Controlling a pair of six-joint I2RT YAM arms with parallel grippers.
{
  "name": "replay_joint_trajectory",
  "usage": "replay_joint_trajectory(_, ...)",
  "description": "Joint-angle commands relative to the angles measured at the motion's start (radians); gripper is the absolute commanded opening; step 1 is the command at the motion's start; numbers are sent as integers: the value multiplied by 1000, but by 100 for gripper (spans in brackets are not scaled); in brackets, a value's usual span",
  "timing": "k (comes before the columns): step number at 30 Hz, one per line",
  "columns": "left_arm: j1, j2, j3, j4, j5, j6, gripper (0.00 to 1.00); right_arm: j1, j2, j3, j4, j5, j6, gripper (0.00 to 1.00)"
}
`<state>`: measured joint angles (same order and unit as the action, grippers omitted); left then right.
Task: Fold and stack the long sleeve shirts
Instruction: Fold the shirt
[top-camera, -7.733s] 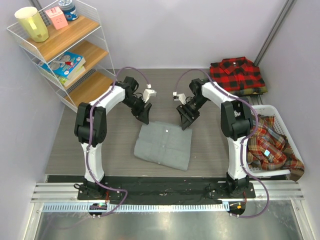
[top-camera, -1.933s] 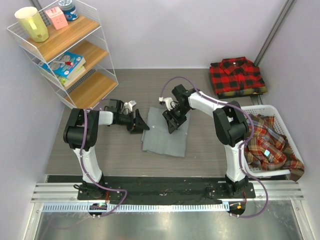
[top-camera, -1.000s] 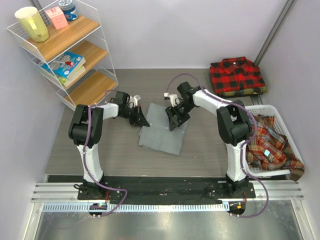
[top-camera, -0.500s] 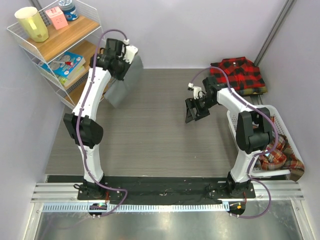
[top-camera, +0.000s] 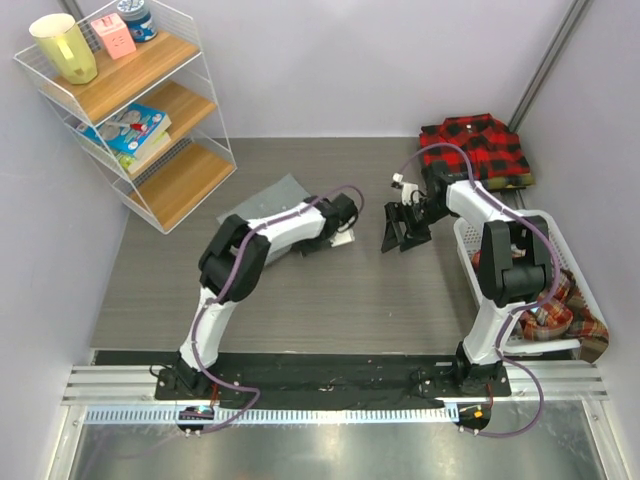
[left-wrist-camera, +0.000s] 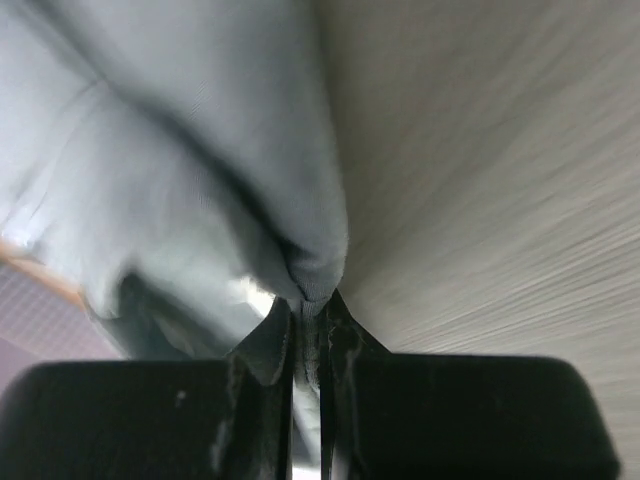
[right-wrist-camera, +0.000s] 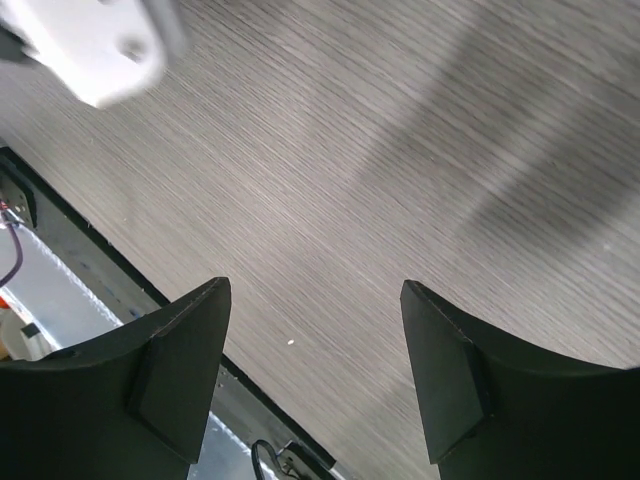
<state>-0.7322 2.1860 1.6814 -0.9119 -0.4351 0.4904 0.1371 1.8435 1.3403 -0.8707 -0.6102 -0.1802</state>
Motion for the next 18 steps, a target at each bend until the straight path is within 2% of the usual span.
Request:
replay_joint_trajectory(1, -76, -2, 24, -13, 99, -211, 3, -24, -64, -15, -33, -37, -16, 74)
replay_joint_trajectory(2, -85, -11, 27, -19, 212, -245, 7, -24, -67, -16, -36, -36, -16, 74)
replay_joint_trajectory(4, -102, -31, 41, -28, 310, -297, 19, -31, -72, -18, -39, -33, -15, 75)
replay_joint_trajectory(5, -108, -43, 56, -41, 355, -327, 34, -34, -78, -20, -39, -34, -12, 77)
replay_joint_trajectory(8, -122, -57, 162, -152, 507, -355, 56, -40, -82, -17, -40, -34, -7, 78)
replay_joint_trajectory(9, -122, -74, 191, -189, 568, -351, 56, -39, -86, -18, -42, -36, -4, 78)
replay_joint_trajectory(11, -107, -116, 218, -241, 591, -336, 56, -42, -93, -23, -44, -39, -2, 79)
replay_joint_trajectory(14, -35, -230, 201, -260, 561, -251, 54, -42, -107, -39, -44, -69, 1, 79)
replay_joint_trajectory(17, 92, -255, 201, -341, 599, -120, 50, -44, -112, -53, -37, -97, 8, 79)
replay_joint_trajectory(18, 127, -247, 199, -370, 622, -7, 49, -42, -107, -56, -33, -103, 15, 79)
